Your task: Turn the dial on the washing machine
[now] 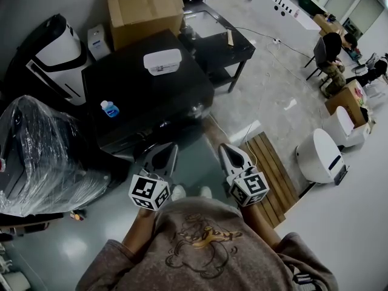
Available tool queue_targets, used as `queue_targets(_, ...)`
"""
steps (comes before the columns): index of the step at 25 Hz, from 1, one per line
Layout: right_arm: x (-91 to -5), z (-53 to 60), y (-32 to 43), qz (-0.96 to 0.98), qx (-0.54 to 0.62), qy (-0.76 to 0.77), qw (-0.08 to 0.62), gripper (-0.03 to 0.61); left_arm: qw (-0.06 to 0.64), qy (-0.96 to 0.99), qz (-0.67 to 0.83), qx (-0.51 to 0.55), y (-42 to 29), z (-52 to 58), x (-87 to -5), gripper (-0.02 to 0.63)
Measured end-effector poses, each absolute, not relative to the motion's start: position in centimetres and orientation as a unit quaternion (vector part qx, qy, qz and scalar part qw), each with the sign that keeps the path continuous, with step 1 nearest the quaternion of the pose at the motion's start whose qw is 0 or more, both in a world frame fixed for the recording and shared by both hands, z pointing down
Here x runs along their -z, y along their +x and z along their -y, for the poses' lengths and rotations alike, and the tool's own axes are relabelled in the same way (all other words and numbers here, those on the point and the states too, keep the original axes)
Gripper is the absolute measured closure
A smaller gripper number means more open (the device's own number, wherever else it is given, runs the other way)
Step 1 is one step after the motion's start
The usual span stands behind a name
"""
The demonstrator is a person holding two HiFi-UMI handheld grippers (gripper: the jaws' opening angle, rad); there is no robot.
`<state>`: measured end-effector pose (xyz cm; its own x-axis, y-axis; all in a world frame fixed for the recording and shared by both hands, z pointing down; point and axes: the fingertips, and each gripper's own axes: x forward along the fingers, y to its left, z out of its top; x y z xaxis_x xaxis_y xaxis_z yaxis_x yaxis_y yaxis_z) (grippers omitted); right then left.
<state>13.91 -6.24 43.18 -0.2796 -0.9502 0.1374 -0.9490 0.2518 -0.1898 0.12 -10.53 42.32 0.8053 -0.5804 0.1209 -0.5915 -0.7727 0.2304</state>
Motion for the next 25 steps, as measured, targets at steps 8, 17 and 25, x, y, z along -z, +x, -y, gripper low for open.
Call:
queue_targets(8, -43.24, 6.89, 13.52, -0.794, 0.118, -0.596, 0.001, 0.578, 0.135, 0.939, 0.316, -0.020, 0.05, 10.73, -42.28, 0.621)
queue_targets(17, -43.41, 7.14, 13.89, -0.792, 0.118, -0.599, 0.004, 0.578, 0.148, 0.935, 0.321, -0.018, 0.06, 10.92, -42.46, 0.621)
queue_targets(25, -43.65, 7.17, 14.12, -0.791, 0.123, -0.599, 0.002, 0.578, 0.150, 0.933, 0.327, -0.019, 0.00, 11.20, -42.52, 0.621)
